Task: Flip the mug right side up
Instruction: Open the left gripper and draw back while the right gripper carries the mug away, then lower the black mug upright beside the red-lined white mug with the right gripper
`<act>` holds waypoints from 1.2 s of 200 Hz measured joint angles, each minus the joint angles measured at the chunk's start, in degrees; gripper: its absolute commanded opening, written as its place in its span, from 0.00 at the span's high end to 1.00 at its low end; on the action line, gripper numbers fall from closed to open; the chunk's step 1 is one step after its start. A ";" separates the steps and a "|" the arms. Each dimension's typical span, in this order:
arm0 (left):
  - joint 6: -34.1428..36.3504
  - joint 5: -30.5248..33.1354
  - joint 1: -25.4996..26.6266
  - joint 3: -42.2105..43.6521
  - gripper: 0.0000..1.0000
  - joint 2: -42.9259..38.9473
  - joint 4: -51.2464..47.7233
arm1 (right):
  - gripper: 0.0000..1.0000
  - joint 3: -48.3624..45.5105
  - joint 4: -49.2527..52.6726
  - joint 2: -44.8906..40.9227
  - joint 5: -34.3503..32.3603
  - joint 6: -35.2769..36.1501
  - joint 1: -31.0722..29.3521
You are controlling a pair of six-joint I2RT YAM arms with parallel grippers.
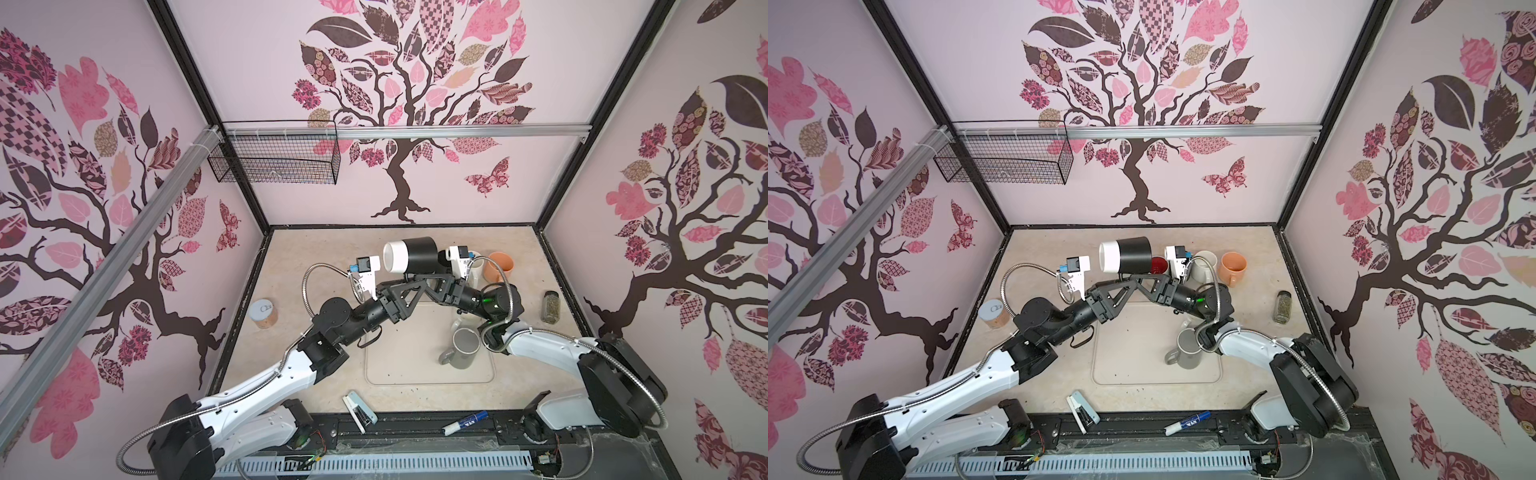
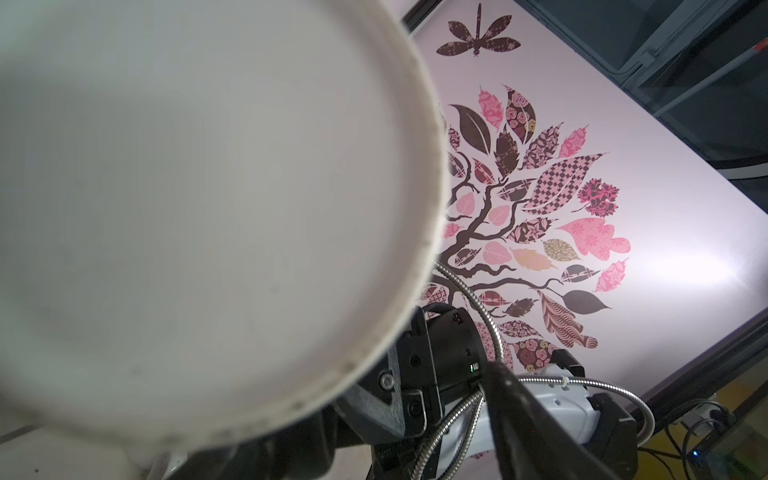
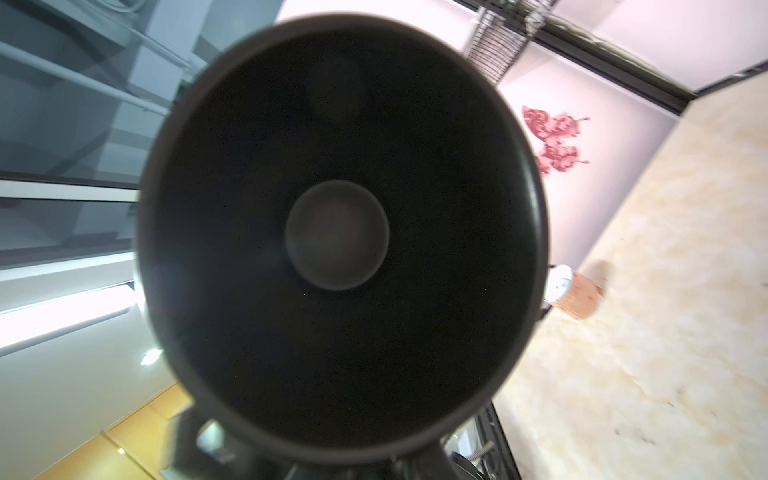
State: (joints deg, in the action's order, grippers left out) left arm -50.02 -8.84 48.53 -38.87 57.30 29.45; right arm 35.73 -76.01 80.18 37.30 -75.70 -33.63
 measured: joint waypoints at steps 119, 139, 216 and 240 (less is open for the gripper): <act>14.08 28.06 -1.33 -10.03 0.04 -8.31 -53.18 | 1.00 14.56 52.06 -3.89 -12.74 24.00 -1.68; 14.86 27.98 -1.33 -8.44 0.05 -9.07 -54.99 | 1.00 22.58 67.65 -3.54 -21.35 32.74 -4.55; 14.58 27.98 -1.33 -1.42 0.07 -13.07 -55.74 | 1.00 33.55 89.99 8.13 -42.47 48.46 -8.63; 14.23 27.80 -1.33 0.35 0.07 -14.86 -55.08 | 1.00 33.55 91.21 11.28 -45.05 49.83 -8.94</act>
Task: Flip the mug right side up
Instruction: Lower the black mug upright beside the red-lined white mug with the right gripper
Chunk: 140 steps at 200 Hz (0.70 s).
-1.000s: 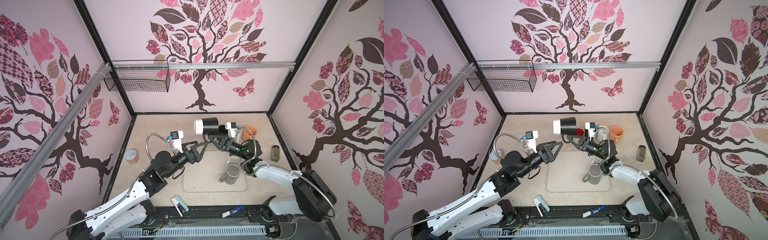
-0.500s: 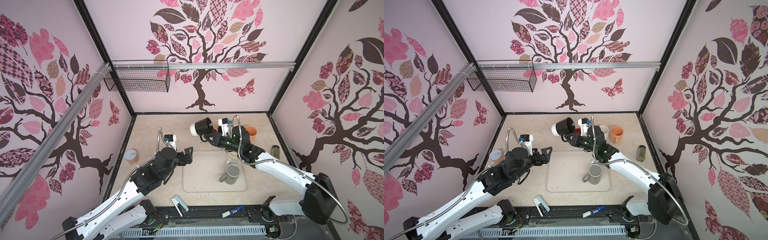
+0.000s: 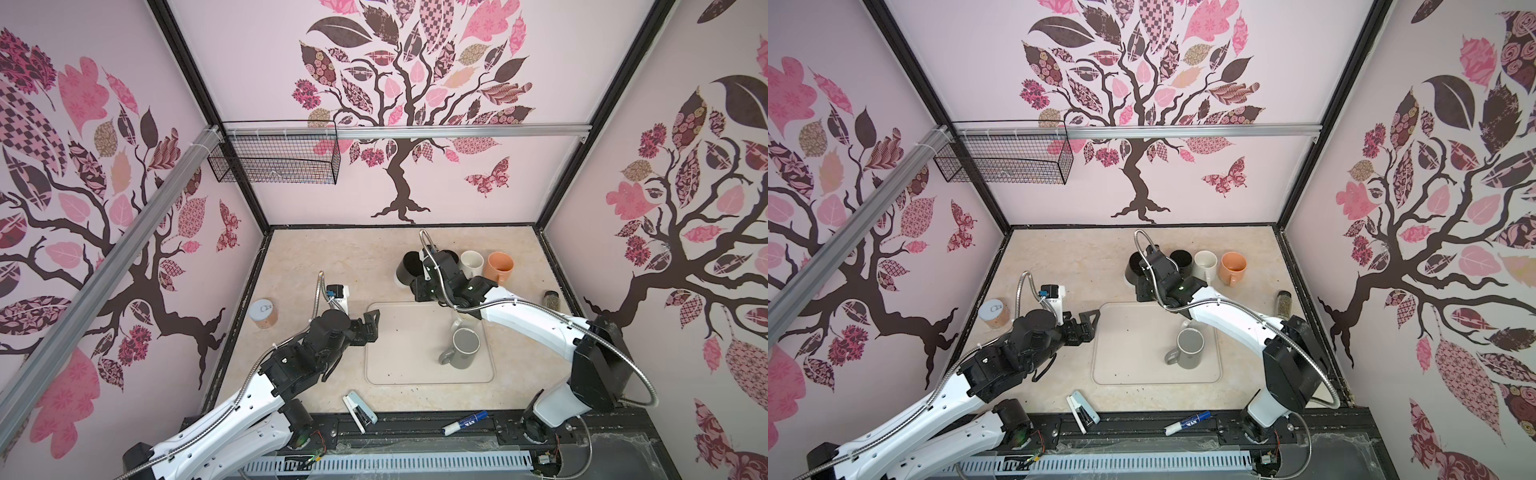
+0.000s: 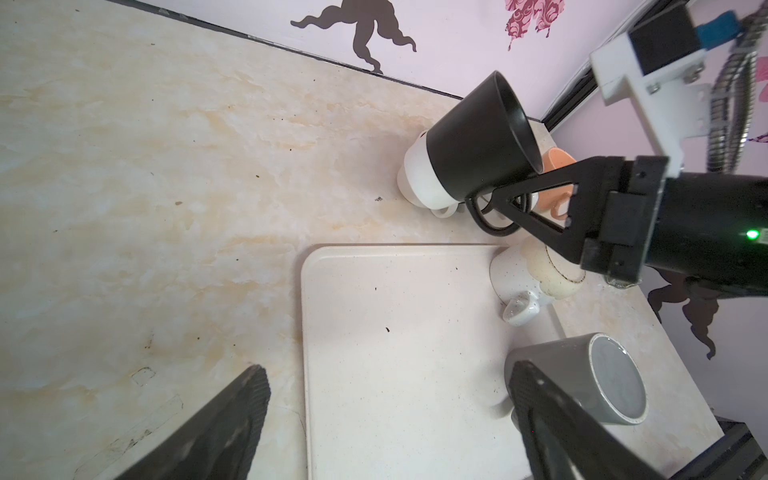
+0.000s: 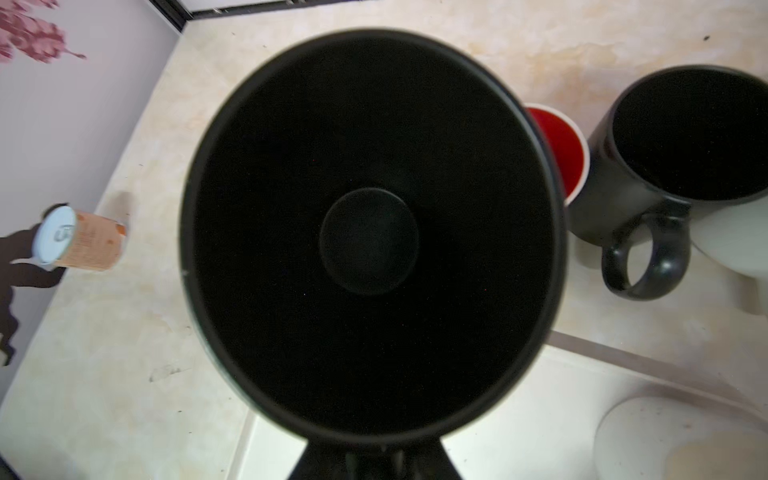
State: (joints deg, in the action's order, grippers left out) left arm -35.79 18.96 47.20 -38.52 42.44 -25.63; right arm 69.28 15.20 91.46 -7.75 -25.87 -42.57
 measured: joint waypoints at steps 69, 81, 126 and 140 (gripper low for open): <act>-0.22 -0.09 0.00 2.38 0.07 -3.32 0.61 | 1.00 3.54 0.42 7.82 -3.37 1.49 -0.17; -0.17 -0.13 0.00 2.38 0.07 -3.15 0.61 | 1.00 4.79 0.42 8.87 -4.00 1.62 -0.22; -0.13 -0.33 0.00 2.38 0.07 -3.08 0.63 | 1.00 8.31 0.42 12.17 -6.01 1.75 -0.24; -0.07 -0.63 0.00 2.38 0.07 -3.06 0.63 | 1.00 9.05 0.55 13.20 -6.21 1.75 -0.24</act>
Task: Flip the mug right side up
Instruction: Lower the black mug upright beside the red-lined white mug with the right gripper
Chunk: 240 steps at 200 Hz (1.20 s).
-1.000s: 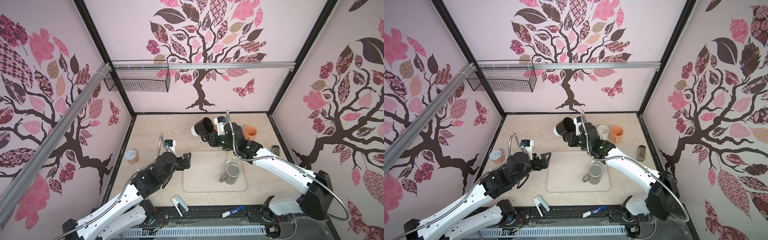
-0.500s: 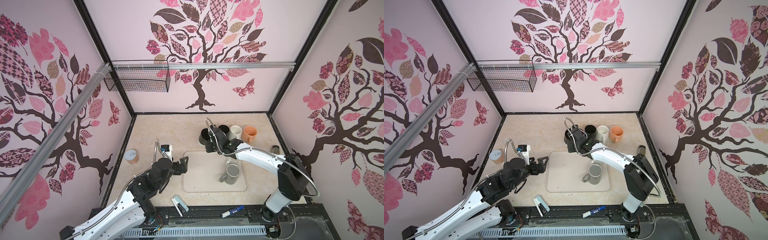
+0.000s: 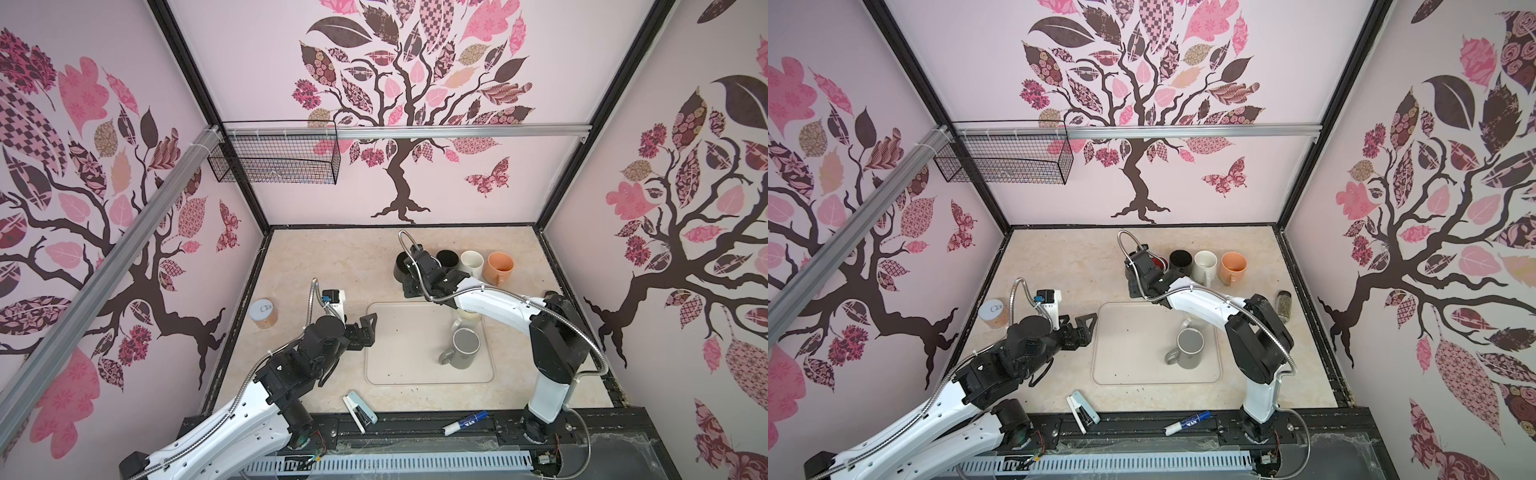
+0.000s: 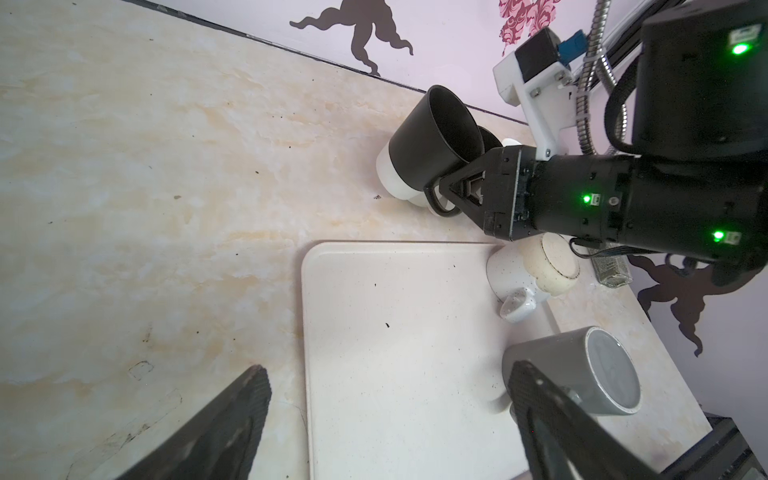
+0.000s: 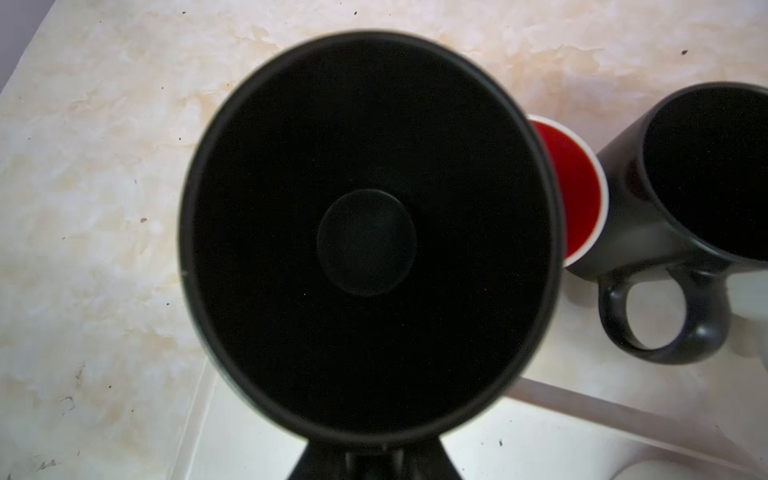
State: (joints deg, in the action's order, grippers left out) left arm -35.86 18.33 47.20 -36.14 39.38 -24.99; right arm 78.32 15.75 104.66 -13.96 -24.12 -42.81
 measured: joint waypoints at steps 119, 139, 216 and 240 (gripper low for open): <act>0.39 -2.01 0.00 0.00 0.06 1.77 -0.02 | 1.00 3.61 1.25 6.60 -1.42 0.20 -0.20; 0.46 -2.05 0.00 0.00 0.06 1.77 -0.02 | 1.00 4.24 1.60 8.04 -1.90 0.48 -0.28; 0.79 -2.10 0.00 0.00 0.04 2.27 -0.15 | 1.00 6.23 2.95 9.79 -2.45 1.46 0.13; 0.79 -2.12 0.00 0.00 0.04 2.25 -0.22 | 1.00 6.99 2.97 10.49 -2.51 1.66 0.26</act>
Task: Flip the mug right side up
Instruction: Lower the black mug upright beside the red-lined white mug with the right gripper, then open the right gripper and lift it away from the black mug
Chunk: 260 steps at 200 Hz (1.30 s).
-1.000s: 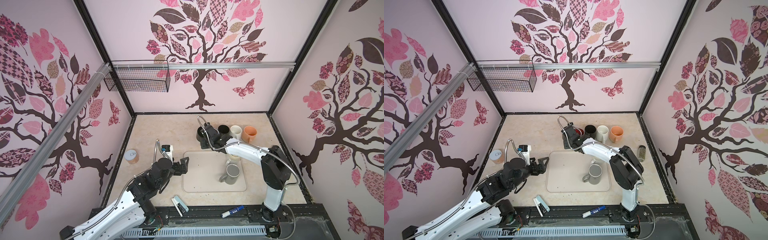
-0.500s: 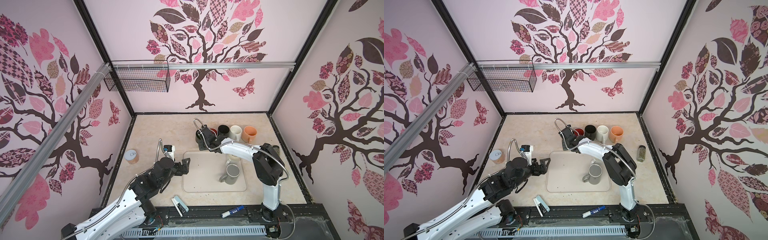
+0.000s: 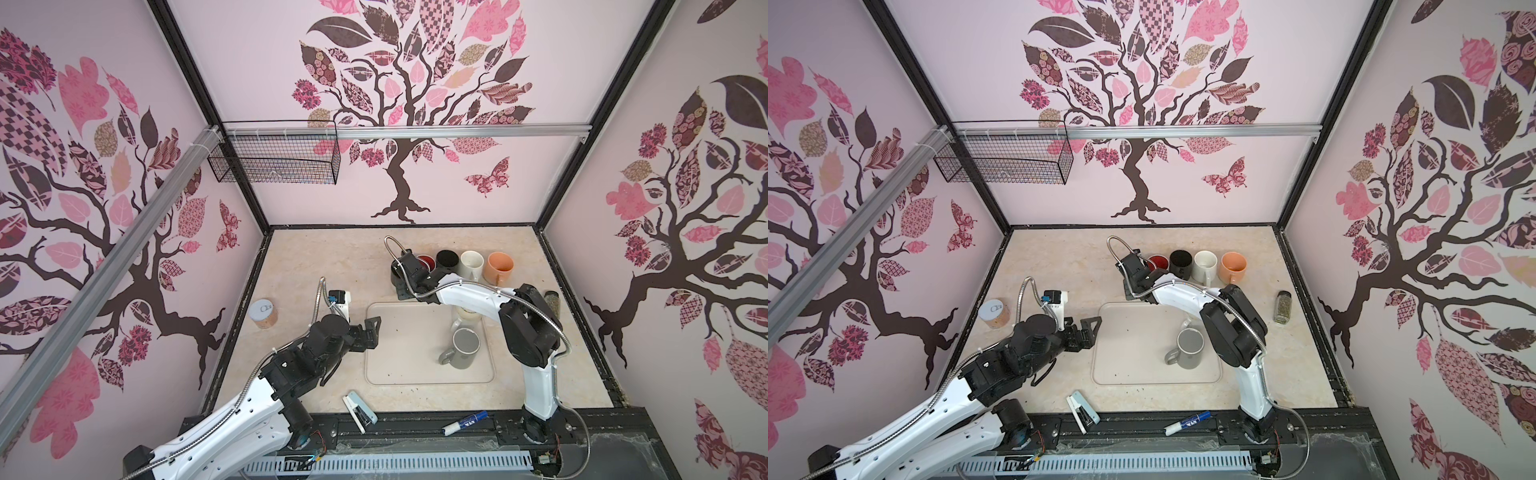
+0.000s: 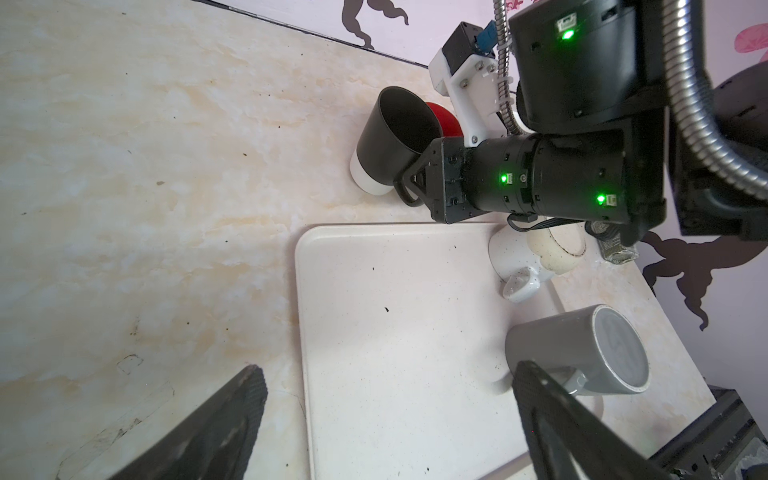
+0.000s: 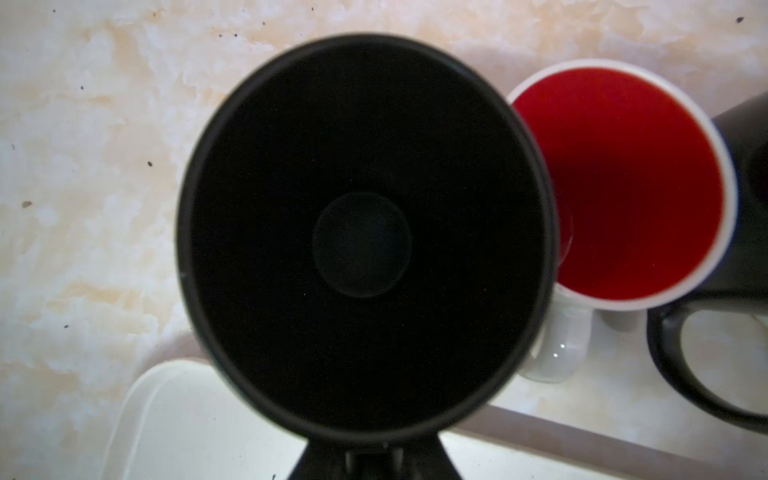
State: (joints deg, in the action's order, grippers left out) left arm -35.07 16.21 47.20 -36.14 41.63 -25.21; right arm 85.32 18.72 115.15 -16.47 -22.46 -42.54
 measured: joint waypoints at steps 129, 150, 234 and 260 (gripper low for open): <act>0.22 -0.17 0.00 0.00 0.04 0.31 -0.20 | 0.54 3.72 0.04 2.38 -0.17 -0.83 0.63; 0.22 -0.20 0.00 0.00 0.04 0.31 -0.20 | 0.53 3.67 -0.09 2.27 0.74 -1.36 0.70; 0.44 -0.52 0.00 0.00 0.04 -0.57 -0.17 | 0.36 -1.92 -1.20 -4.79 -0.87 -0.39 -0.33; 0.42 -0.74 0.00 0.00 0.04 -0.44 -0.13 | 0.34 -5.03 -2.29 -10.03 -1.33 0.90 -0.46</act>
State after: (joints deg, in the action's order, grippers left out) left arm -34.65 15.46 47.20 -36.14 41.19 -25.34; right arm 80.29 16.43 105.12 -17.80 -21.56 -43.00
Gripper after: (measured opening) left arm 0.958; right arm 0.654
